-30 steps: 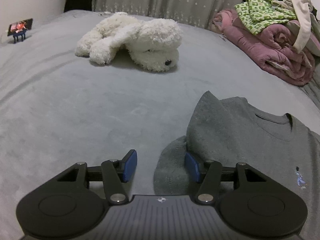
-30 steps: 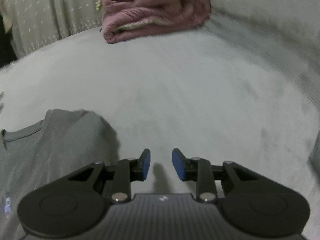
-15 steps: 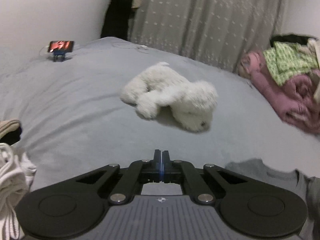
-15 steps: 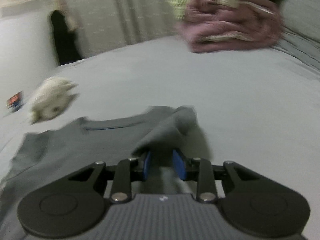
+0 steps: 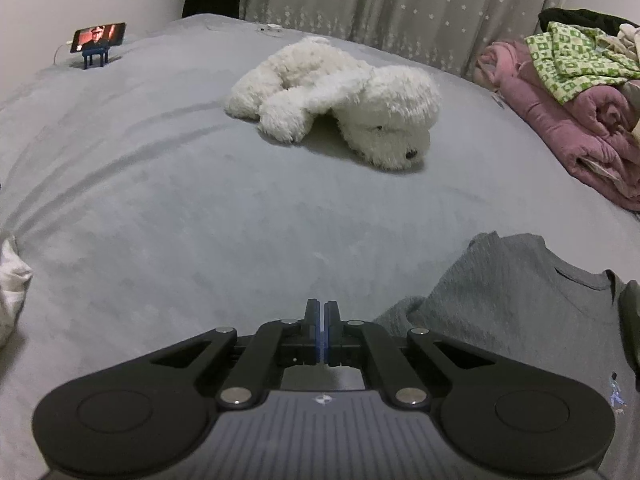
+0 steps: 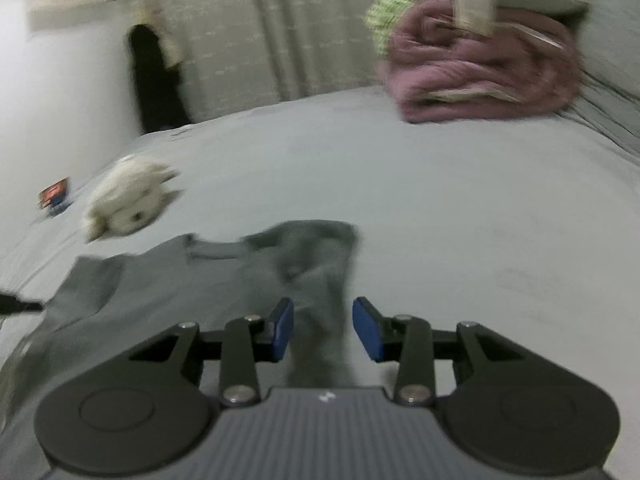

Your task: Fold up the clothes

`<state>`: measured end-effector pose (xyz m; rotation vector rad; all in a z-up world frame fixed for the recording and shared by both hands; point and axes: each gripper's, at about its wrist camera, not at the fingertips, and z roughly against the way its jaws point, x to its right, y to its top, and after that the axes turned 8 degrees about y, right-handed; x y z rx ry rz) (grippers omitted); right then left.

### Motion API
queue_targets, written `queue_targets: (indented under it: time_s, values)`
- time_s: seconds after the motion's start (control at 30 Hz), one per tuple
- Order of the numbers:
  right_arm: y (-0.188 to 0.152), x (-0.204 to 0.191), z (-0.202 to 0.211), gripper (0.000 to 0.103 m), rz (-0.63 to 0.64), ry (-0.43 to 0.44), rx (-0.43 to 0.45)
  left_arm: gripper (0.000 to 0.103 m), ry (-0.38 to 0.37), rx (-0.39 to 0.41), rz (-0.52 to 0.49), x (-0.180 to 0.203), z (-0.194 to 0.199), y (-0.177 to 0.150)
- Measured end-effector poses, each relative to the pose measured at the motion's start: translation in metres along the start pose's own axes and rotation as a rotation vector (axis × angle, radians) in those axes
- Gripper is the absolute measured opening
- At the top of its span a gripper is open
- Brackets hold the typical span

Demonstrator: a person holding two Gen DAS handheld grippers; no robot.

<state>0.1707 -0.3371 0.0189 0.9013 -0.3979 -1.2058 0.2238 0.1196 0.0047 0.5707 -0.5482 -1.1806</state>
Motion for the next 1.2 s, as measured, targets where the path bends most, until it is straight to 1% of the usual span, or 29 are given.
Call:
queue_targets:
  time_s: [0.13,0.23,0.27,0.33,0.4,0.43,0.5,0.53,0.57,0.67,0.7,0.73,0.77,0.8,0.87,0.9,0.93,0.97,1.0,1.03,1.07,1.13,1.17,1.2]
  values:
    - [-0.003,-0.003,-0.008,0.036,0.032,-0.008,-0.034,0.000,-0.030,-0.022,-0.009,0.003,-0.005,-0.008]
    - [-0.005,-0.005,-0.013,0.032,0.056,-0.014,-0.060,0.000,-0.026,-0.025,-0.044,0.009,-0.006,-0.013]
    - [-0.007,-0.012,-0.014,0.033,0.090,-0.006,-0.067,0.000,-0.026,-0.023,-0.051,0.011,-0.005,-0.014]
    - [-0.014,-0.040,-0.010,0.033,0.226,0.040,-0.076,0.000,-0.032,-0.019,-0.052,0.011,-0.003,-0.014]
    - [-0.019,-0.056,-0.009,0.031,0.300,0.115,-0.111,0.000,-0.033,-0.021,-0.048,0.010,-0.003,-0.014]
    - [-0.020,-0.059,-0.008,0.031,0.311,0.132,-0.122,0.000,-0.032,-0.022,-0.047,0.010,-0.003,-0.014]
    - [-0.020,-0.056,-0.004,0.031,0.306,0.130,-0.107,0.000,-0.031,-0.024,-0.049,0.009,-0.003,-0.015]
    - [-0.020,-0.051,-0.002,0.031,0.284,0.122,-0.089,0.000,-0.034,-0.025,-0.047,0.009,-0.003,-0.015]
    - [-0.016,-0.039,0.002,0.032,0.210,0.097,-0.051,0.000,-0.038,-0.026,-0.046,0.009,-0.003,-0.015]
    - [-0.008,0.019,0.005,0.033,-0.104,0.034,0.025,0.000,-0.047,-0.026,-0.047,0.010,-0.002,-0.015]
    - [-0.006,0.035,0.004,0.033,-0.184,0.020,0.039,0.000,-0.048,-0.025,-0.050,0.012,-0.003,-0.015]
    - [-0.005,0.047,0.002,0.033,-0.226,0.011,0.040,0.000,-0.050,-0.025,-0.055,0.013,-0.003,-0.016]
    - [-0.004,0.056,-0.001,0.033,-0.251,0.007,0.038,0.000,-0.052,-0.023,-0.061,0.015,-0.003,-0.017]
    - [-0.002,0.057,-0.005,0.033,-0.240,0.014,0.030,0.000,-0.055,-0.018,-0.071,0.017,-0.003,-0.018]
    - [0.003,0.050,-0.016,0.033,-0.188,0.036,0.008,0.000,-0.069,-0.011,-0.081,0.021,-0.003,-0.020]
    - [0.006,0.045,-0.022,0.030,-0.155,0.034,-0.009,0.000,-0.076,-0.011,-0.083,0.022,-0.003,-0.021]
    - [0.009,0.038,-0.030,0.026,-0.113,0.010,-0.034,0.000,-0.077,-0.009,-0.086,0.023,-0.003,-0.021]
    - [0.011,0.030,-0.037,0.006,-0.070,-0.014,-0.059,0.000,-0.071,-0.005,-0.089,0.024,-0.002,-0.022]
    - [0.012,0.022,-0.041,0.006,-0.024,-0.042,-0.071,0.000,-0.063,0.001,-0.092,0.024,-0.002,-0.022]
    - [0.012,0.014,-0.042,0.006,0.028,-0.078,-0.063,0.000,-0.055,0.006,-0.095,0.024,-0.001,-0.022]
    - [0.012,0.007,-0.038,0.006,0.077,-0.111,-0.042,0.000,-0.047,0.012,-0.098,0.025,0.000,-0.022]
    - [0.017,-0.002,-0.016,0.006,0.133,-0.188,0.034,0.000,-0.037,0.020,-0.087,0.023,0.001,-0.021]
    - [0.020,-0.003,-0.004,0.006,0.156,-0.254,0.071,0.000,-0.032,0.023,-0.080,0.023,0.002,-0.020]
    - [0.023,-0.004,0.007,0.006,0.188,-0.338,0.099,0.000,-0.025,0.025,-0.074,0.022,0.002,-0.019]
